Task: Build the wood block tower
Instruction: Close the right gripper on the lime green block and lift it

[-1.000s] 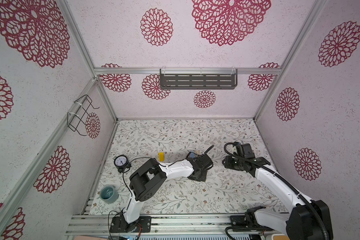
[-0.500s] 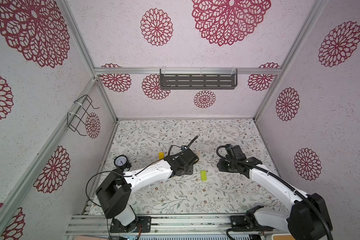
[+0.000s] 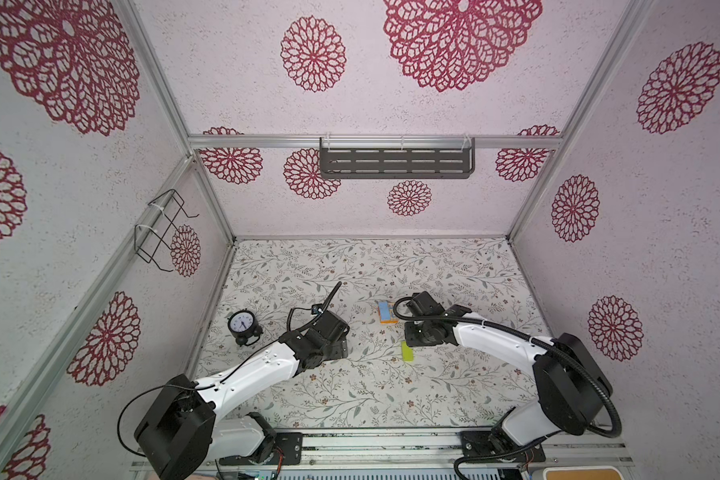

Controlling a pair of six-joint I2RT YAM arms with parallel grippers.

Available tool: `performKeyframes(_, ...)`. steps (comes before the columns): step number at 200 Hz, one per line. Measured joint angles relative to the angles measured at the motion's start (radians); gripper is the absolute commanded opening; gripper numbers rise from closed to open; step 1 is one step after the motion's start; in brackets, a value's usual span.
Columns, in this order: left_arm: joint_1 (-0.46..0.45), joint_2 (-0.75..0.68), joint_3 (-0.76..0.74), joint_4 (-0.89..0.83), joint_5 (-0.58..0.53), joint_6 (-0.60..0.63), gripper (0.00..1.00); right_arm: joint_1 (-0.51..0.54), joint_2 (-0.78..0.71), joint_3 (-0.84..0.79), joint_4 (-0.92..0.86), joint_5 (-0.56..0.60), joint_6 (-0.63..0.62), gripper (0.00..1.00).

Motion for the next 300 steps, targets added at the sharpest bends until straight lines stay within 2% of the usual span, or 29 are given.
performKeyframes(29, 0.002, -0.008, -0.037, 0.008, 0.002, -0.006, 0.85, 0.029, 0.050, 0.025, 0.006, 0.008, 0.012, 0.39)
performKeyframes(43, 0.003, -0.018, -0.045, 0.012, 0.000, -0.009, 0.97, 0.035, 0.064, 0.026, 0.008, 0.008, 0.016, 0.39)
performKeyframes(51, 0.005, -0.026, -0.048, 0.015, -0.003, -0.011, 1.00, 0.037, 0.073, 0.027, 0.008, 0.009, 0.021, 0.39)
performKeyframes(94, 0.016, -0.044, -0.054, 0.026, -0.009, -0.014, 0.98, 0.051, 0.091, 0.027, 0.002, 0.024, 0.031, 0.40)
performKeyframes(125, 0.019, -0.044, -0.054, 0.028, -0.009, -0.014, 0.97, 0.059, 0.091, 0.026, -0.002, 0.034, 0.036, 0.45)
performKeyframes(156, 0.019, -0.044, -0.054, 0.032, -0.009, -0.013, 0.97, 0.066, 0.091, 0.026, -0.002, 0.035, 0.041, 0.46)
performKeyframes(300, 0.021, -0.040, -0.044, 0.015, -0.015, -0.006, 0.97, 0.072, 0.113, 0.003, 0.002, 0.040, 0.049, 0.41)
